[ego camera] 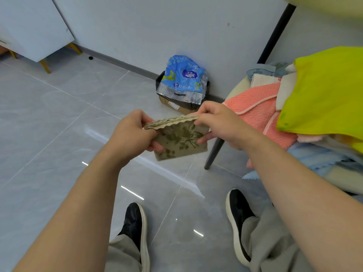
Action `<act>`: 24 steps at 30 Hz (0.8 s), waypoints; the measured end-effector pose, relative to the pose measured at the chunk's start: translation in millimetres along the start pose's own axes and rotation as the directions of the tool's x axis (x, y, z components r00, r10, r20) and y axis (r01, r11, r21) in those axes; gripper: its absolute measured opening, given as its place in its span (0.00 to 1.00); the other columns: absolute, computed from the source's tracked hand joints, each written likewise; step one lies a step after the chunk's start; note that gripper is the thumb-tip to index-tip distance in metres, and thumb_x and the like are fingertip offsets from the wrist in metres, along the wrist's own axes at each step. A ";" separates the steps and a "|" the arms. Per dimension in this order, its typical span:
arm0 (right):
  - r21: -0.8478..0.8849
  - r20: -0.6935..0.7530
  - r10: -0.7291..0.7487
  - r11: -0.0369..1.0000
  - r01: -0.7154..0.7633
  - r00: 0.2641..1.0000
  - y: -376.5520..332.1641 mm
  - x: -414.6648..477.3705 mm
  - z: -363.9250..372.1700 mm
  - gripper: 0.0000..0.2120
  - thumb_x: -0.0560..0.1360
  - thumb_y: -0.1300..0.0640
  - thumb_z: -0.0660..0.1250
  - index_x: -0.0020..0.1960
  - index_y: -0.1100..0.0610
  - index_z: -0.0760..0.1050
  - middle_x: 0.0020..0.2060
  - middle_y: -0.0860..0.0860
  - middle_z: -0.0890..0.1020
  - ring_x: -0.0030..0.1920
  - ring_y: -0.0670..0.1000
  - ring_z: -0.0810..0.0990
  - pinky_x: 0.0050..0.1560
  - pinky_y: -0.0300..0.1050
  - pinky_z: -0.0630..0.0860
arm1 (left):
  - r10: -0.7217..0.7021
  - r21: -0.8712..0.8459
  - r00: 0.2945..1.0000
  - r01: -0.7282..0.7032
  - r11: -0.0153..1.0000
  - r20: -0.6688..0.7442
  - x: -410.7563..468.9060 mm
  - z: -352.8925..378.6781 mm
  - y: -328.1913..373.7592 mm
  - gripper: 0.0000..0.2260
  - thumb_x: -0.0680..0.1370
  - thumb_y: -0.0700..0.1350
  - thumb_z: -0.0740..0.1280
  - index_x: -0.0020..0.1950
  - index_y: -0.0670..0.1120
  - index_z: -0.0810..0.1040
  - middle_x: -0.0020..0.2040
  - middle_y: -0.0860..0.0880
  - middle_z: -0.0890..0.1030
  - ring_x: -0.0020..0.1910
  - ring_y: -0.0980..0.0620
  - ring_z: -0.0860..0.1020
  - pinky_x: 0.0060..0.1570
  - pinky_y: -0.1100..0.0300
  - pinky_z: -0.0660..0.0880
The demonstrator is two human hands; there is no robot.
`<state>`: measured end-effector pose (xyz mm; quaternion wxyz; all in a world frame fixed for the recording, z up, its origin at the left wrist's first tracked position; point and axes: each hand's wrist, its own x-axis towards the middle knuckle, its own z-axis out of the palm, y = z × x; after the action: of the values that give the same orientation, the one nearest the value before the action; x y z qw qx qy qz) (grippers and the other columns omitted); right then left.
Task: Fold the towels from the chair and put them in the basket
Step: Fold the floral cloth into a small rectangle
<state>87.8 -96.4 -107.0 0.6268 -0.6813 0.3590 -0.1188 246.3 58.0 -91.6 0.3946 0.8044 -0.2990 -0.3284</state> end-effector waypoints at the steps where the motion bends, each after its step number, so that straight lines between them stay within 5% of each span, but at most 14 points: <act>1: 0.059 0.005 0.026 0.998 -0.027 1.000 -2.1 -0.4 -0.4 0.06 0.75 0.65 0.66 0.42 0.56 0.73 0.48 0.53 0.78 0.50 0.55 0.80 0.41 0.59 0.84 | -0.029 -0.078 0.999 0.031 0.996 0.024 0.7 0.0 0.8 0.04 0.80 0.36 0.64 0.52 0.41 0.71 0.41 0.39 0.84 0.33 0.45 0.85 0.38 0.52 0.81; 4: 0.206 0.046 0.111 0.971 -0.118 0.993 -5.4 -1.8 -1.0 0.04 0.78 0.63 0.63 0.48 0.55 0.73 0.49 0.57 0.76 0.50 0.59 0.81 0.41 0.61 0.83 | -0.089 -0.209 0.991 0.108 0.972 0.099 2.6 2.2 1.4 0.04 0.83 0.41 0.63 0.56 0.42 0.70 0.45 0.39 0.84 0.35 0.42 0.85 0.37 0.53 0.82; 9: 0.136 0.046 0.141 0.980 -0.146 0.989 -2.7 -1.4 1.1 0.04 0.80 0.59 0.63 0.55 0.53 0.73 0.56 0.58 0.78 0.53 0.61 0.83 0.42 0.65 0.83 | -0.042 -0.157 0.985 0.069 0.985 0.166 4.4 0.7 -3.4 0.08 0.79 0.39 0.70 0.58 0.40 0.80 0.46 0.41 0.86 0.42 0.43 0.86 0.47 0.50 0.83; 13: 0.190 0.074 0.100 0.975 -0.113 0.992 1.8 -0.2 0.8 0.12 0.80 0.54 0.68 0.62 0.57 0.73 0.59 0.58 0.81 0.55 0.57 0.85 0.45 0.59 0.83 | -0.075 -0.163 0.996 0.083 0.983 0.056 4.5 1.0 -5.1 0.06 0.75 0.39 0.74 0.50 0.48 0.84 0.41 0.51 0.85 0.34 0.57 0.81 0.33 0.66 0.75; 16: 0.231 0.125 0.068 0.968 -0.096 0.990 1.6 -1.6 -2.1 0.16 0.76 0.59 0.72 0.62 0.61 0.77 0.58 0.57 0.84 0.55 0.55 0.85 0.48 0.54 0.84 | -0.109 -0.229 0.994 0.107 0.968 0.005 5.4 0.9 -6.0 0.03 0.76 0.46 0.75 0.48 0.50 0.83 0.43 0.55 0.84 0.38 0.62 0.80 0.35 0.67 0.72; 19: 0.292 0.127 0.061 0.952 -0.096 0.990 1.9 -1.8 -4.1 0.15 0.74 0.67 0.72 0.61 0.65 0.78 0.54 0.58 0.85 0.51 0.55 0.86 0.46 0.46 0.84 | -0.151 -0.298 0.987 0.158 0.941 0.047 6.0 -0.5 -4.7 0.07 0.77 0.51 0.73 0.50 0.49 0.84 0.46 0.53 0.86 0.44 0.56 0.82 0.42 0.61 0.75; 24: 0.352 0.161 0.094 0.925 -0.146 0.983 0.3 -2.0 -4.6 0.13 0.78 0.66 0.68 0.61 0.59 0.77 0.52 0.55 0.85 0.50 0.60 0.86 0.43 0.56 0.84 | -0.135 -0.363 0.988 0.154 0.919 0.076 4.4 4.8 0.1 0.09 0.79 0.53 0.69 0.54 0.50 0.82 0.46 0.52 0.87 0.42 0.55 0.85 0.33 0.61 0.78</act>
<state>83.5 -98.6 -105.8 0.7713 -0.5376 0.3269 -0.0958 245.2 52.6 -95.0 0.5054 0.7278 -0.1816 -0.4265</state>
